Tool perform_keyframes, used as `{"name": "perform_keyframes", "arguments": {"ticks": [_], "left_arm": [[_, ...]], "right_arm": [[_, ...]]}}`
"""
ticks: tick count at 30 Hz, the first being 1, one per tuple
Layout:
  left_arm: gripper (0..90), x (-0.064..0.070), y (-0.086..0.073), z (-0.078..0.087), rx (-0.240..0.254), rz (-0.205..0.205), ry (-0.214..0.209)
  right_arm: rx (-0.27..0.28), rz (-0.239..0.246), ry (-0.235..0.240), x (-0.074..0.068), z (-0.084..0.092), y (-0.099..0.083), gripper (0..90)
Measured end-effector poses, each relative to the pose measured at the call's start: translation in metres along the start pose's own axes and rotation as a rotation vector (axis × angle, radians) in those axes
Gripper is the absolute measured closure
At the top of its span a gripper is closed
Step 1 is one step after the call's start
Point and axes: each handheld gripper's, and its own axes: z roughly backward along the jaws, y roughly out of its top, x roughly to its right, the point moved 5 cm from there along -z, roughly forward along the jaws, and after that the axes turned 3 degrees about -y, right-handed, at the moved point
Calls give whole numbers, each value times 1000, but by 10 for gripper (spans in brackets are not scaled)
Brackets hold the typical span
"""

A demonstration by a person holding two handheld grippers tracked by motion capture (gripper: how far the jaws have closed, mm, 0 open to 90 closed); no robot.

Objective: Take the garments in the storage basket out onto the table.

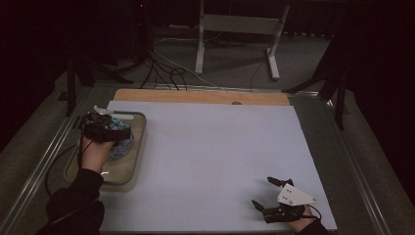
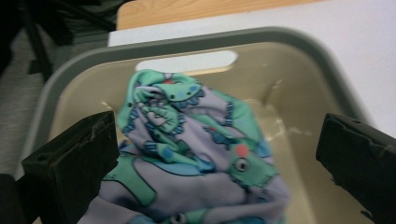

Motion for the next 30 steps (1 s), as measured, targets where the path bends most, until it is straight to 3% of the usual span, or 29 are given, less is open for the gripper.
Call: {"name": "perform_keyframes", "arguments": {"ticks": [1, 3, 6, 8, 14, 18, 20, 24, 30], "left_arm": [[0, -1, -1, -2, -10, -6, 14], [0, -3, -2, -7, -28, 6, 1], [0, -1, -5, -13, -109, 22, -4], [0, -1, -6, -17, -140, 4, 7], [0, -1, -7, -24, -165, -10, -1], [0, -2, -13, -32, -219, -26, -3], [0, -5, -15, -36, -241, -13, 12], [34, -5, -22, -44, -297, -61, 32], [128, -8, -24, -52, -300, -128, 59]], "right_arm": [[0, 0, 0, 0, 0, 0, 89], [-1, -2, 1, 0, 0, 0, 89], [-2, -2, 3, 0, -1, -1, 89], [-2, 1, 0, 0, -1, -1, 89], [-2, -1, 2, 0, -1, -1, 89], [-7, -6, 4, 0, -1, -1, 89], [-3, -5, 4, 0, -2, -1, 89], [-8, -4, 3, 0, -1, -1, 89], [-13, -4, 4, 0, -2, -2, 89]]}}
